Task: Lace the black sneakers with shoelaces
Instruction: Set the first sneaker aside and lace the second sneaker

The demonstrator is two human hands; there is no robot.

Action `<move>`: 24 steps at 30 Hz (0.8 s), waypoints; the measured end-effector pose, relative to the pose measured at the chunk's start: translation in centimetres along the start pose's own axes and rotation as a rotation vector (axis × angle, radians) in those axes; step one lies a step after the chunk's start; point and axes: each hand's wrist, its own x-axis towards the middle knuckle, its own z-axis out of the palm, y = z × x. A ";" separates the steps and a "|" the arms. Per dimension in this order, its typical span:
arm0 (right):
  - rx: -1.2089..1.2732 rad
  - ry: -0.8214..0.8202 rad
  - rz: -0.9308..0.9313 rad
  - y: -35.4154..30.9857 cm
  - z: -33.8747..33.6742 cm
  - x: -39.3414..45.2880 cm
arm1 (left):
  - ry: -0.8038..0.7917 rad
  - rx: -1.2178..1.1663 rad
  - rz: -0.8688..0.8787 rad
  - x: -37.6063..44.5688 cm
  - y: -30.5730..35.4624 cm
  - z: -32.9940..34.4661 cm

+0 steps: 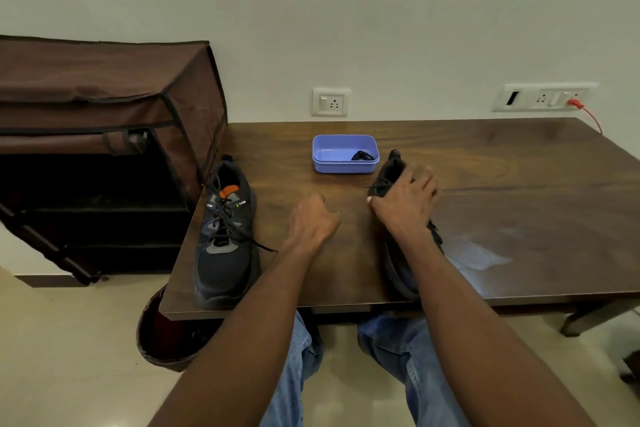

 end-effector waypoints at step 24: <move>0.377 -0.386 0.221 -4.1 0.9 -2.5 | 0.058 -0.302 -0.147 0.8 -2.5 -1.5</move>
